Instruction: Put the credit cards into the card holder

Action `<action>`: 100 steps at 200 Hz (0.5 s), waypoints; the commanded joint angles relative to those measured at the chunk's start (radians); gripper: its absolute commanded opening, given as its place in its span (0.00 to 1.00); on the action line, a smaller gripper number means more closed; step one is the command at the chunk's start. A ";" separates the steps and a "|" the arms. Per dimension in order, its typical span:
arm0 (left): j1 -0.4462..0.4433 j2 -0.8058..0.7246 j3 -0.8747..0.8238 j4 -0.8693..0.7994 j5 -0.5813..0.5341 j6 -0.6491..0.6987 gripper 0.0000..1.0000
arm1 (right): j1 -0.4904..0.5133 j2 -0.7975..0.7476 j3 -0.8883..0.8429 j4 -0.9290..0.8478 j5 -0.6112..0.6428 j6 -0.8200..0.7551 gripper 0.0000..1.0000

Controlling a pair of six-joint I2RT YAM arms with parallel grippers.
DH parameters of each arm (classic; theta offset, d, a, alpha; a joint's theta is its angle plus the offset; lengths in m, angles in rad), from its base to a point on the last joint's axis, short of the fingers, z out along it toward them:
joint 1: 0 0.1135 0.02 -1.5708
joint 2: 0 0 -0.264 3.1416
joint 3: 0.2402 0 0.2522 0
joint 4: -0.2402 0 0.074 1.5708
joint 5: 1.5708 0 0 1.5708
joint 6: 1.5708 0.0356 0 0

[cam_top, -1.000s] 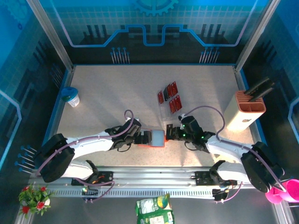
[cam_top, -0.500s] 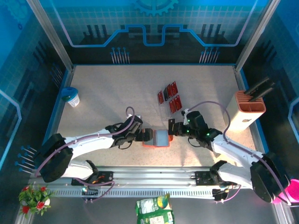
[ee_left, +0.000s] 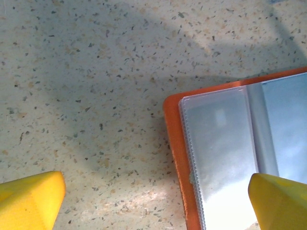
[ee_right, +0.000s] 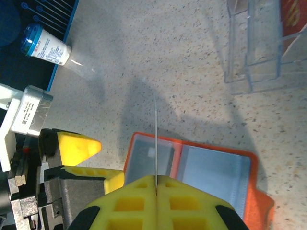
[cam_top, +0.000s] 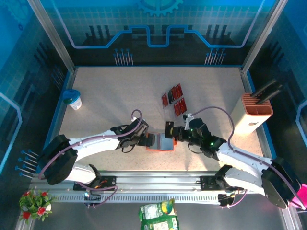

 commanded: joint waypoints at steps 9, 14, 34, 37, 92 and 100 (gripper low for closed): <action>-0.010 -0.015 0.011 -0.043 -0.036 0.029 0.99 | 0.088 0.035 0.020 0.063 0.141 0.023 0.00; -0.010 -0.014 0.011 -0.040 -0.037 0.031 0.99 | 0.094 0.040 0.012 0.088 0.138 0.026 0.00; -0.013 -0.005 0.009 -0.028 -0.045 0.039 0.99 | 0.106 0.069 -0.031 0.185 0.119 0.059 0.00; -0.012 -0.004 0.009 -0.027 -0.046 0.040 0.99 | 0.106 0.074 -0.038 0.200 0.116 0.064 0.00; -0.017 0.003 -0.003 -0.021 -0.070 0.050 0.99 | 0.126 0.145 -0.108 0.349 0.122 0.136 0.00; -0.018 0.001 -0.008 -0.018 -0.070 0.050 0.99 | 0.131 0.150 -0.112 0.356 0.129 0.138 0.00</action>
